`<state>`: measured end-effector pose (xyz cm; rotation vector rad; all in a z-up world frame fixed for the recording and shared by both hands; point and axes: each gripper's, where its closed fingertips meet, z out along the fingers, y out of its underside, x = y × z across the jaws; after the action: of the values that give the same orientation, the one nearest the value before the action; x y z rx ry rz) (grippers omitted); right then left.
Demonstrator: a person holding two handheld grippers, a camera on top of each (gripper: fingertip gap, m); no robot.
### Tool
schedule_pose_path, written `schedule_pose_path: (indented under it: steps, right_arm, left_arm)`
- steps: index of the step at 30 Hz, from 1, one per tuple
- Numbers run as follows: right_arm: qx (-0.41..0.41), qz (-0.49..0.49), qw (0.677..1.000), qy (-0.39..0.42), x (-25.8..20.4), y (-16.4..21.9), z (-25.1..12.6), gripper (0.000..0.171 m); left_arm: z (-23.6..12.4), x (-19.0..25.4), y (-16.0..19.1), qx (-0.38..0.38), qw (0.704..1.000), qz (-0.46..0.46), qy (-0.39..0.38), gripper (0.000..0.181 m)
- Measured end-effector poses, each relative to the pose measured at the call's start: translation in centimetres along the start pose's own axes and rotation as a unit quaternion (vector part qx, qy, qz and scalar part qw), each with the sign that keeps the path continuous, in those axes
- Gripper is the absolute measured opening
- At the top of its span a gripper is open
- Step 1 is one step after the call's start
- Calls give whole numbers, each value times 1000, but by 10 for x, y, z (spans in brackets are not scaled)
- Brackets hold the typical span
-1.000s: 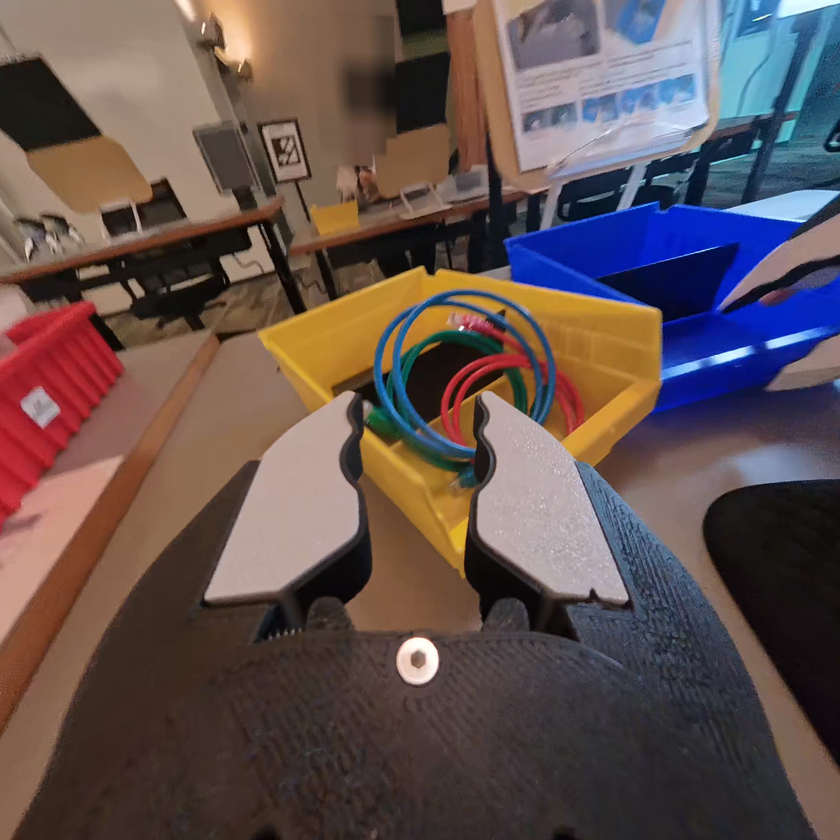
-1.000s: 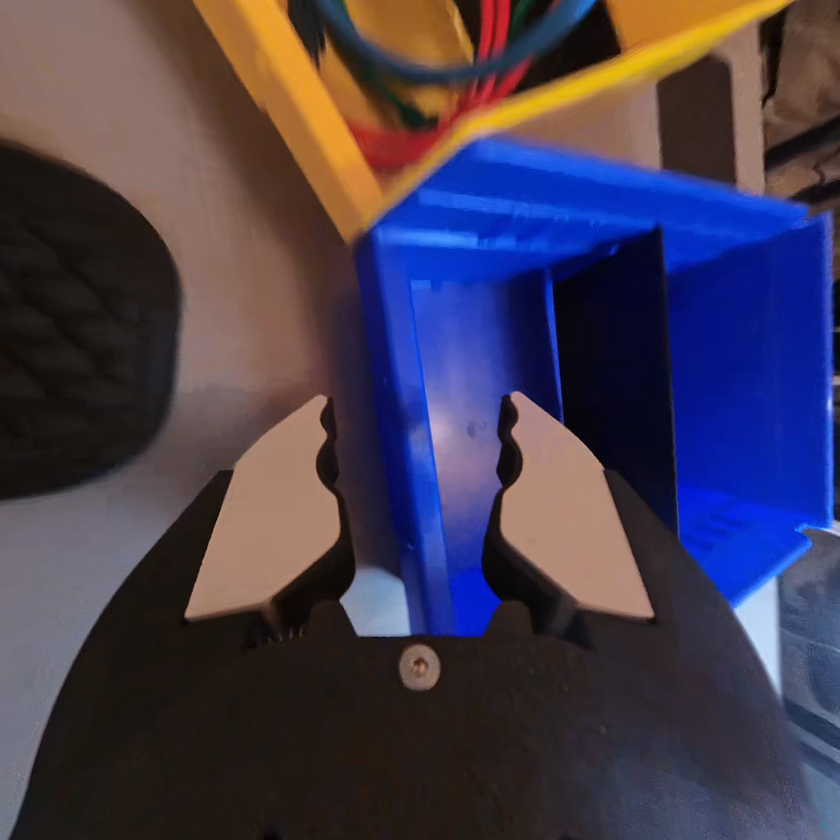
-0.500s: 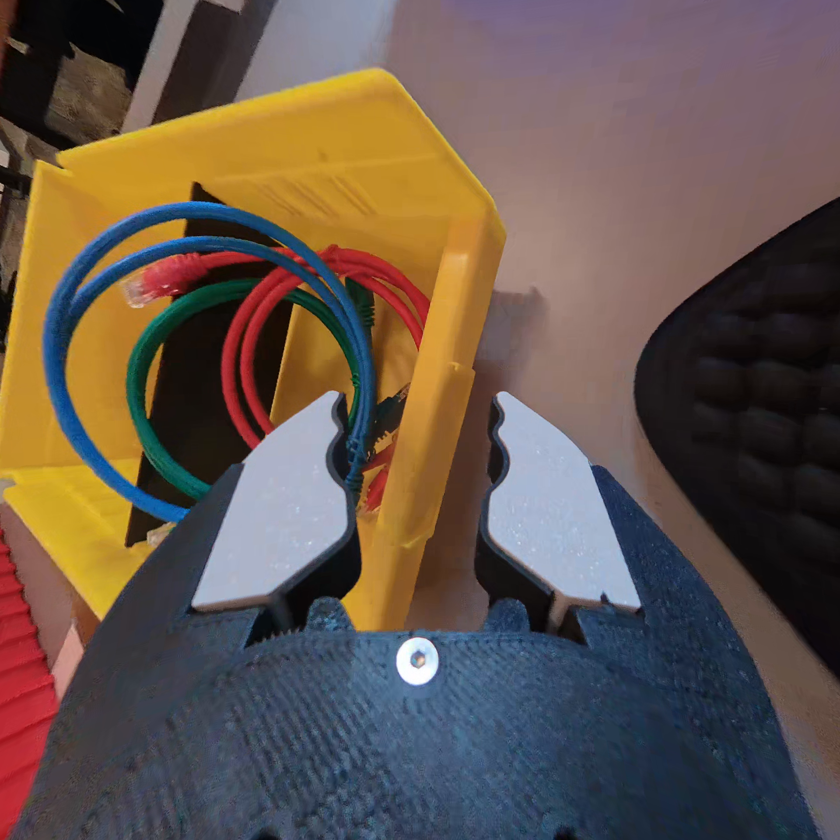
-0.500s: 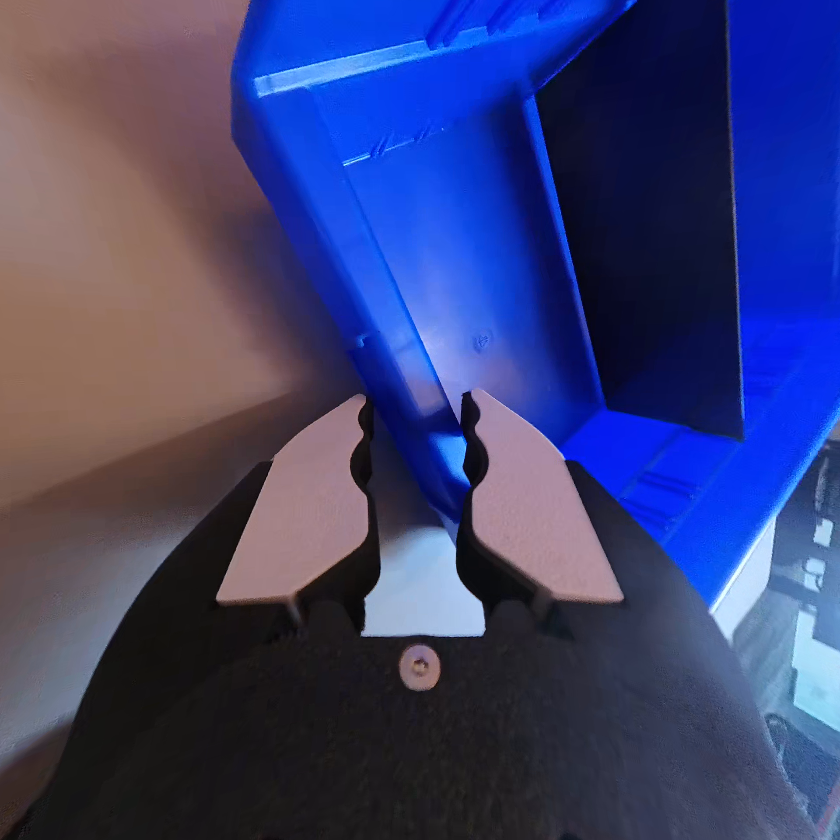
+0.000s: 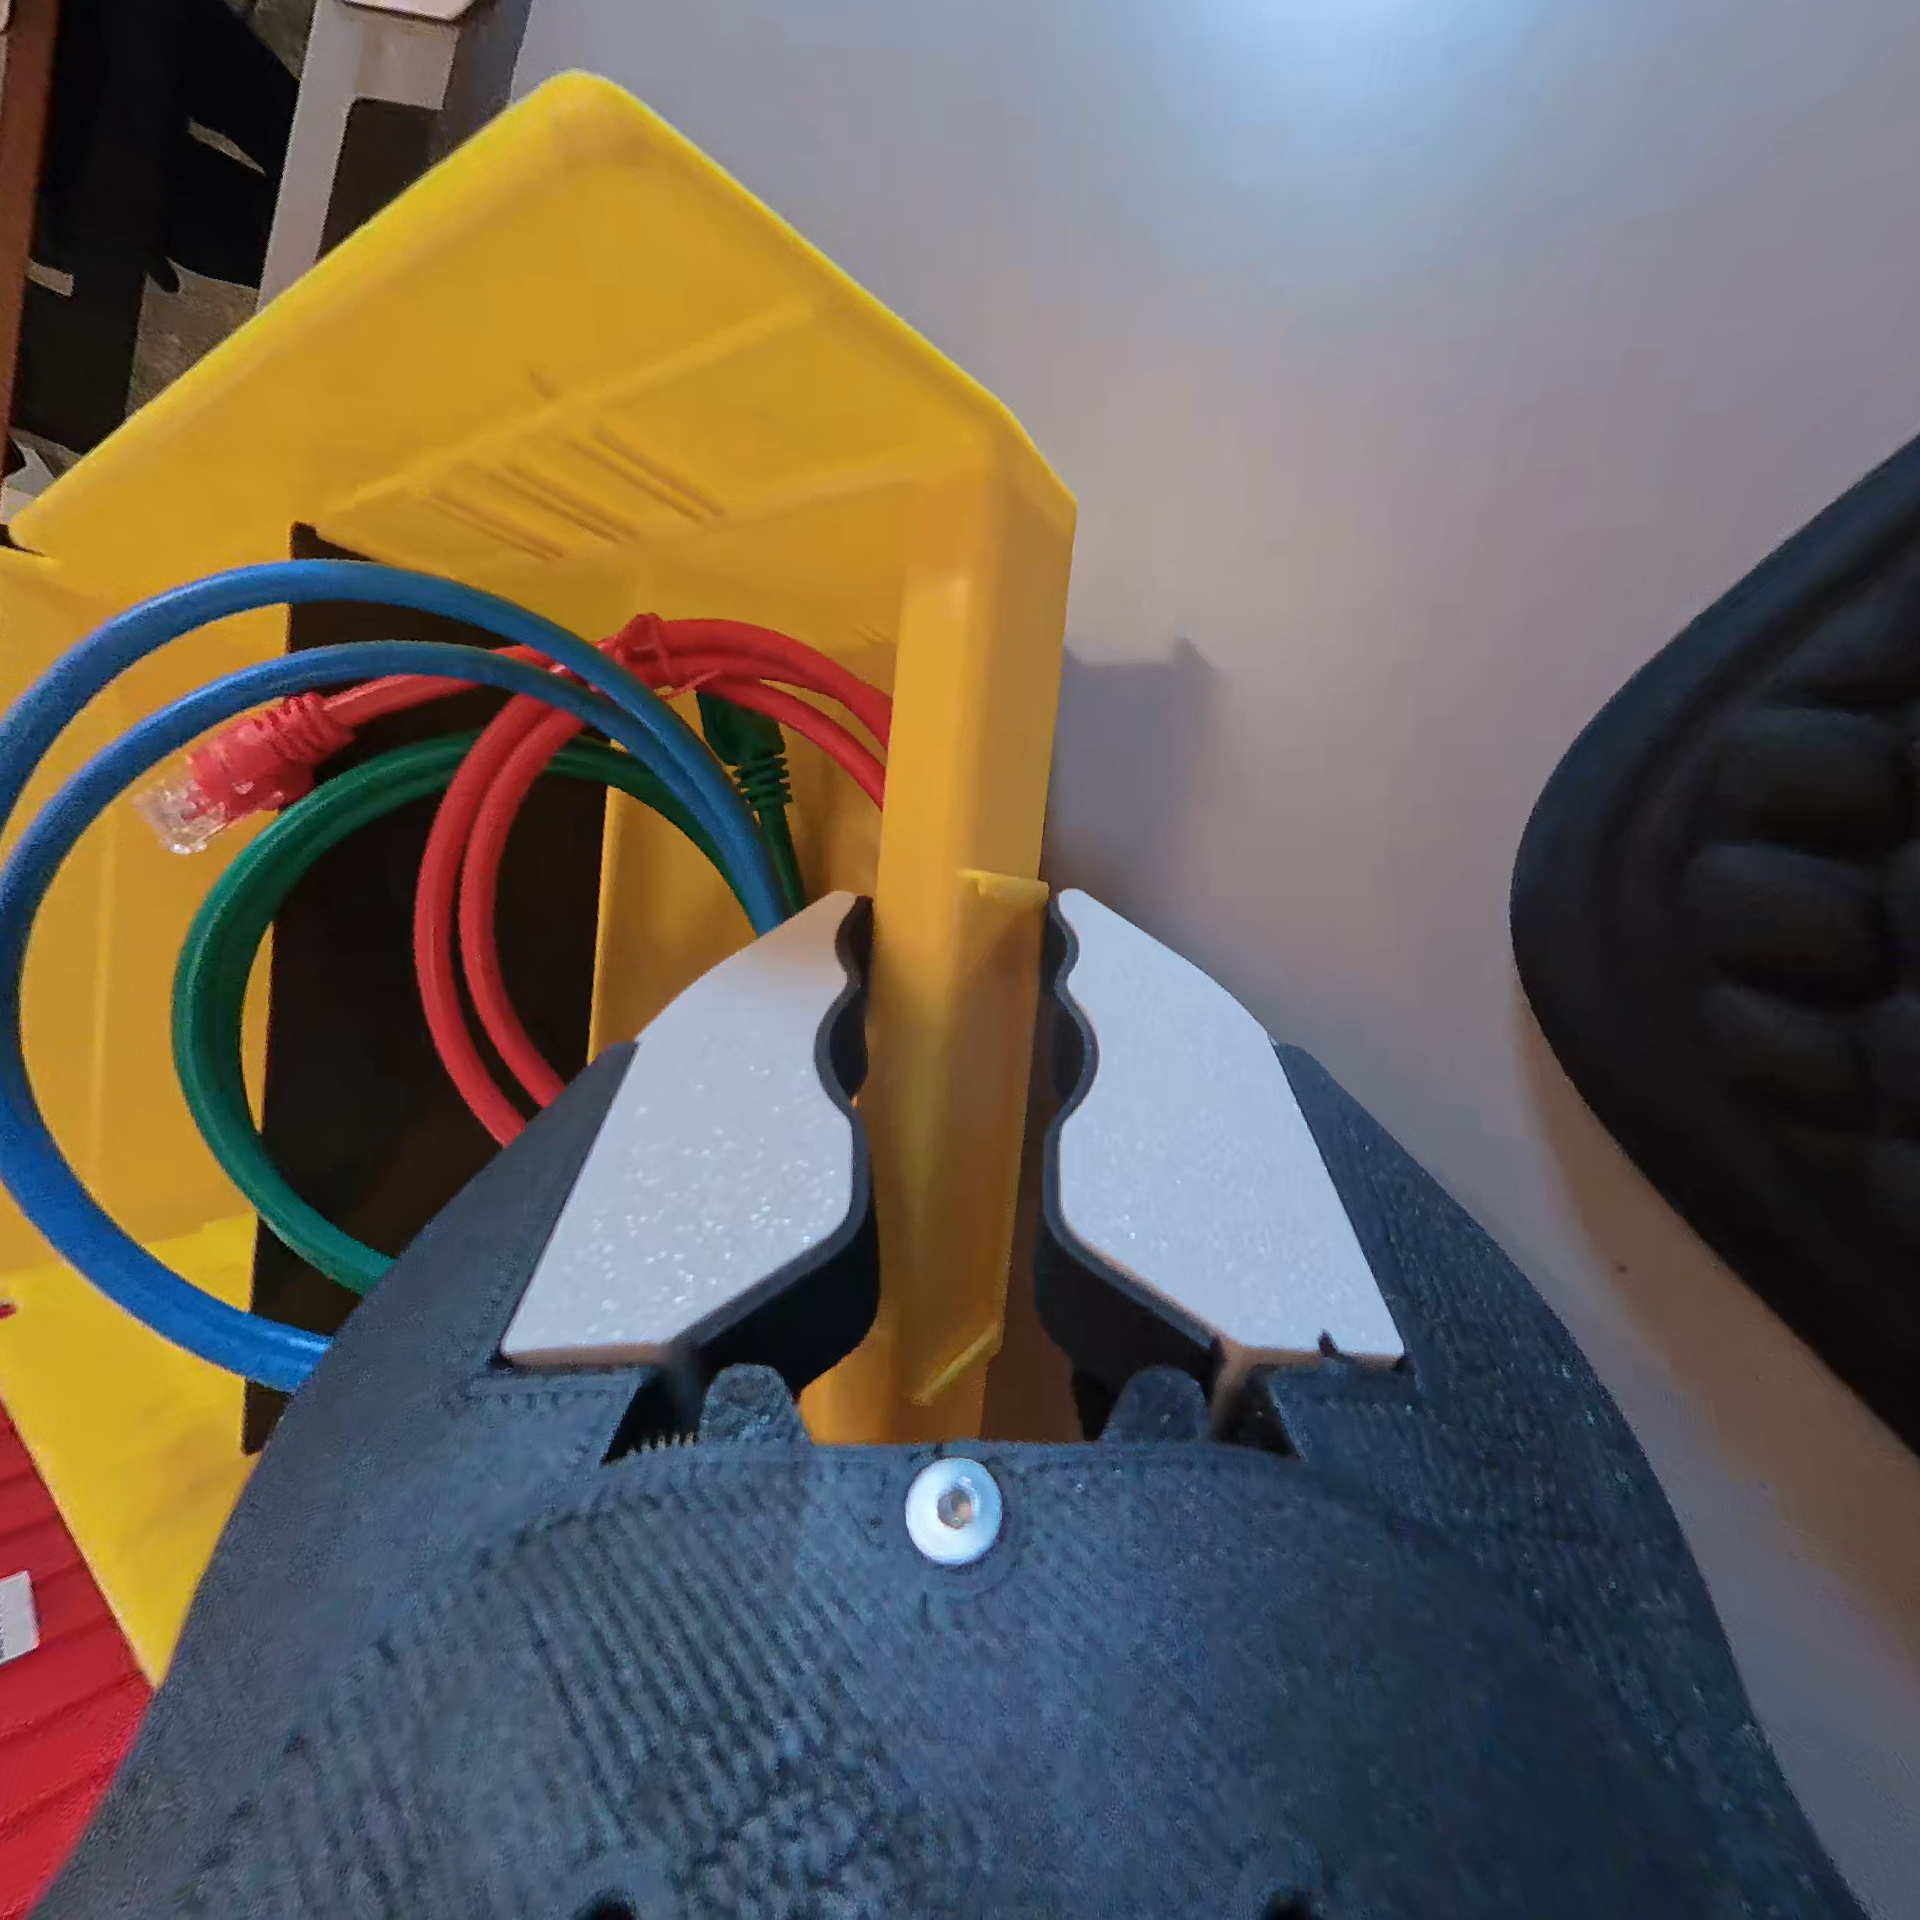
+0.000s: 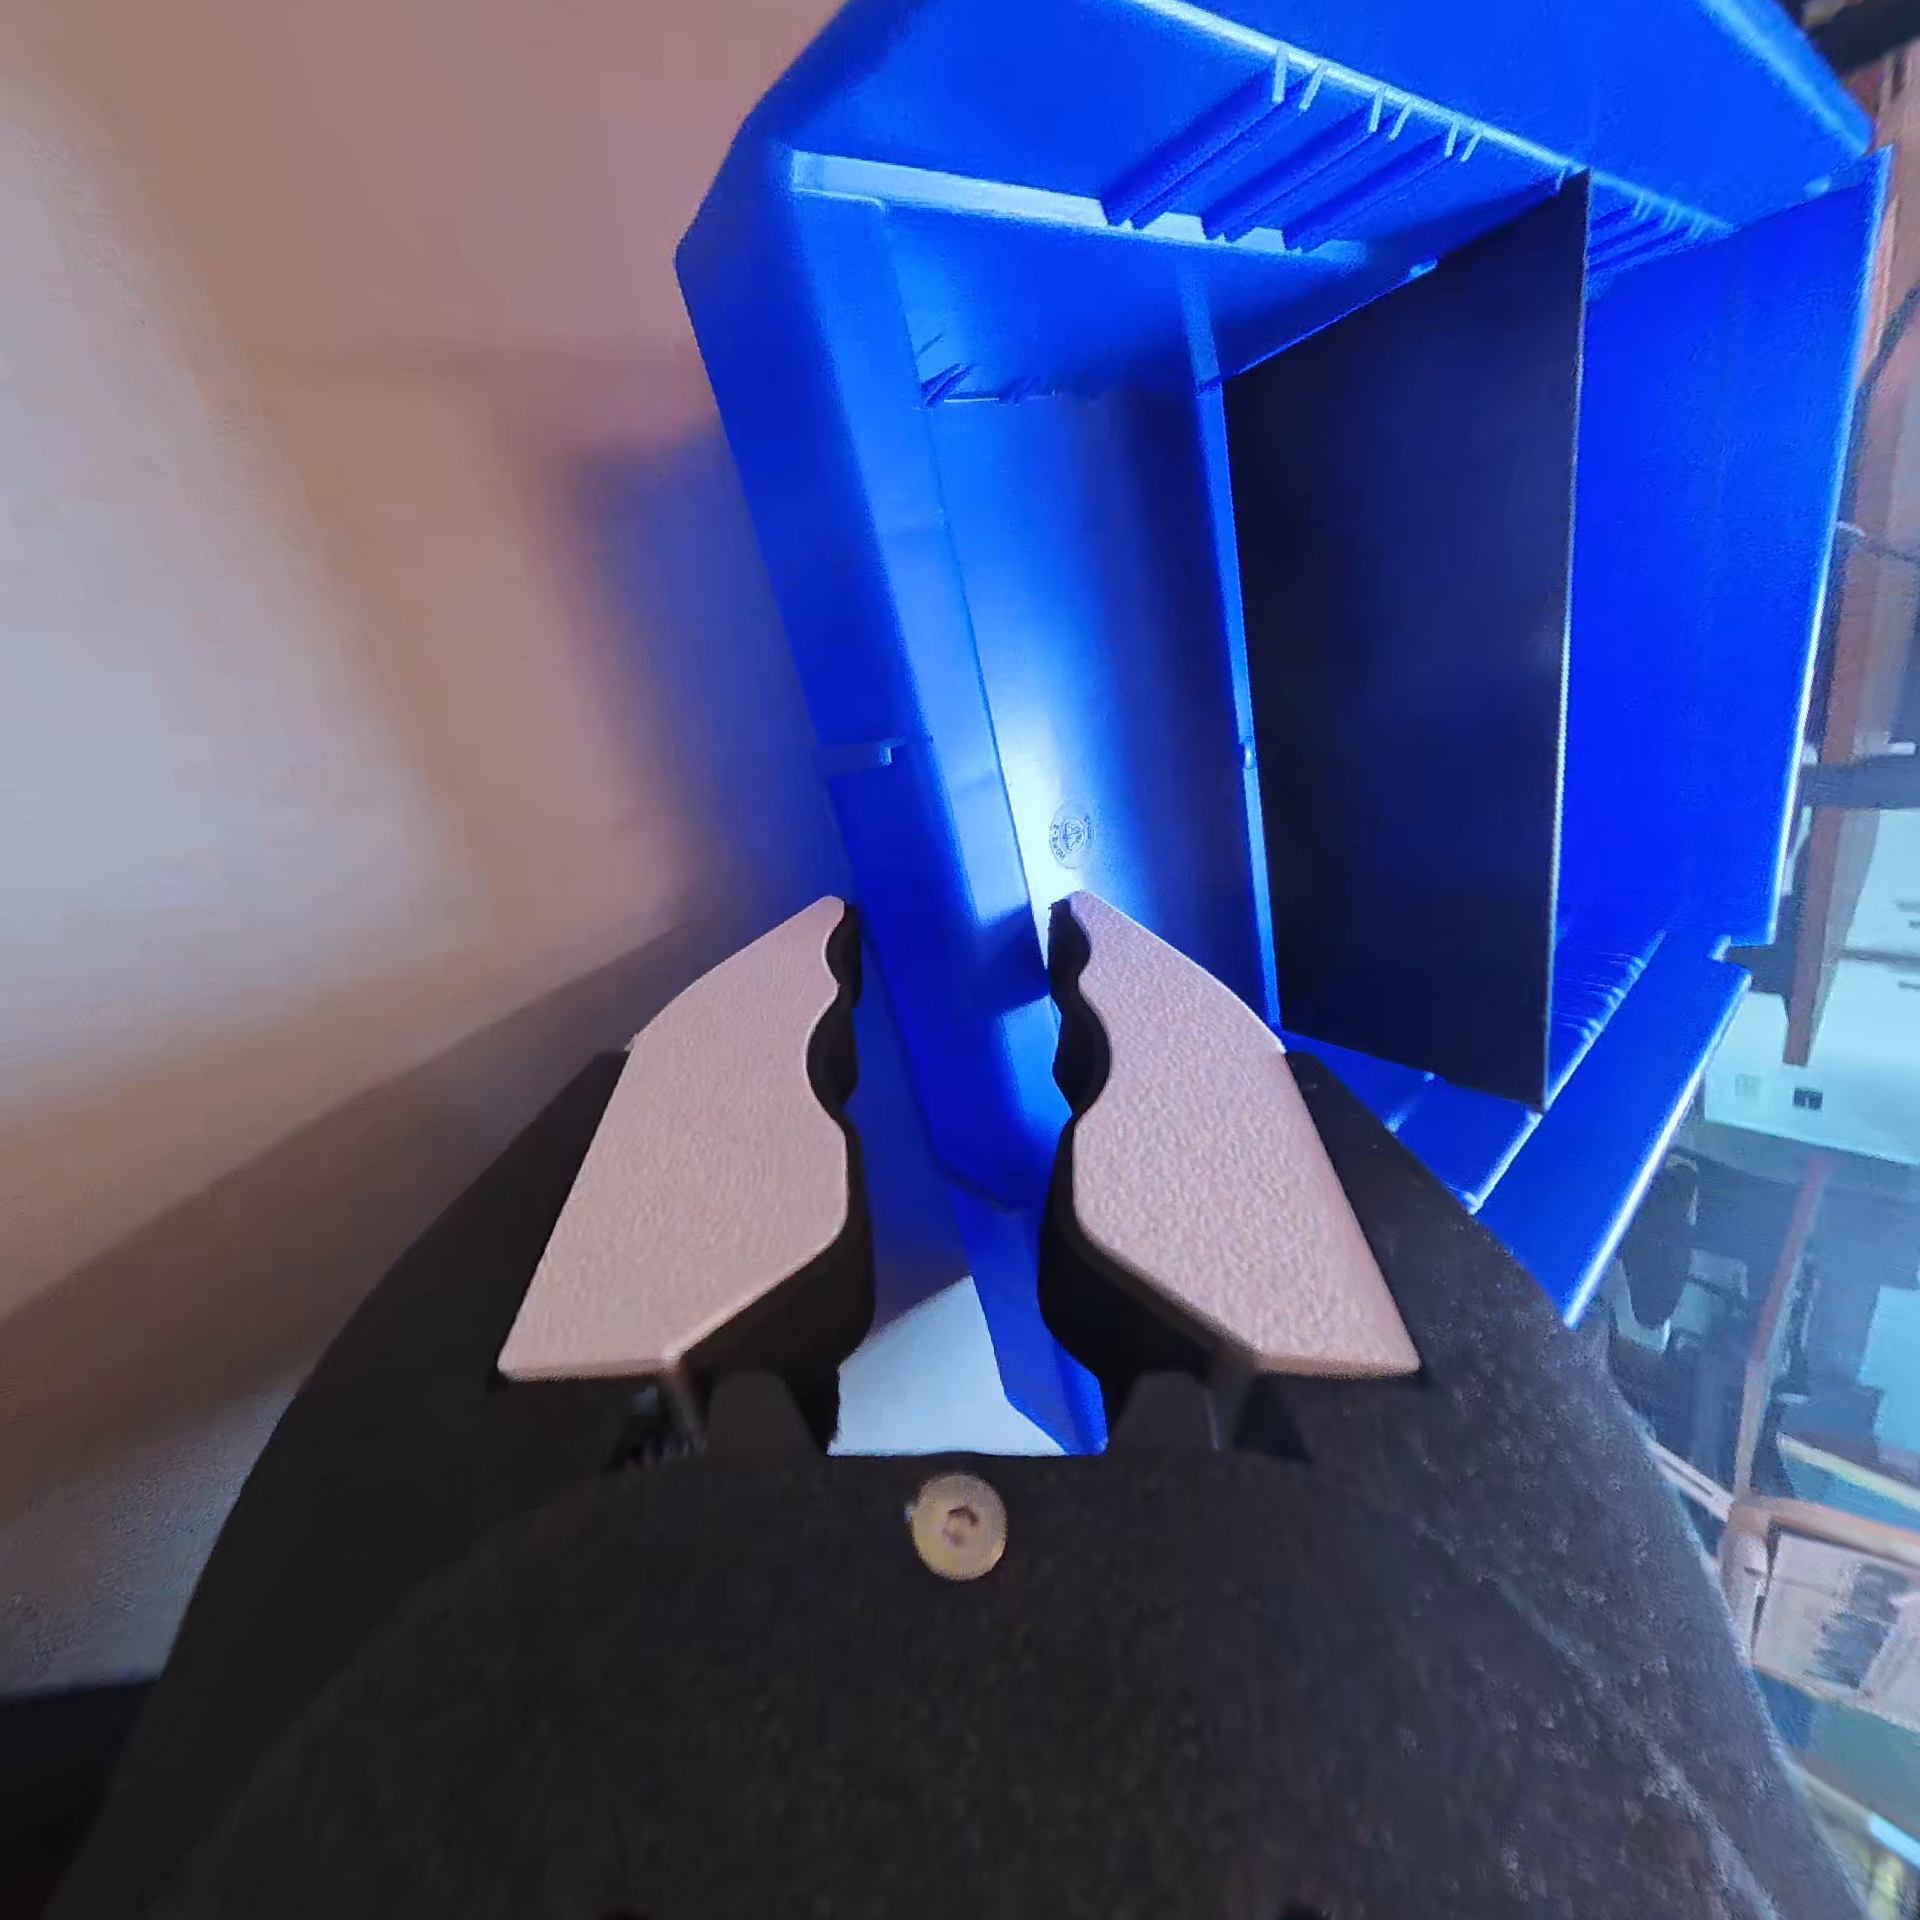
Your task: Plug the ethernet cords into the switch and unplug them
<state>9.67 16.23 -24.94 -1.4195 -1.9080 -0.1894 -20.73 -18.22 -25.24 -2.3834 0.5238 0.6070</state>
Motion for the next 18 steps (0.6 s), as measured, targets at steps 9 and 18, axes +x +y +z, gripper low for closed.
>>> schedule_pose_path:
  steps: [9, 18]
  right_arm:
    - [-13, 58, 996, 61, 43, 4, 33, 37]
    - [248, 180, 952, 18, 45, -60, -31, 45]
  left_arm:
    - [22, -24, -5, 9, 1000, -25, 1, 30]
    - [19, -67, -13, 71, 993, -62, -70, 36]
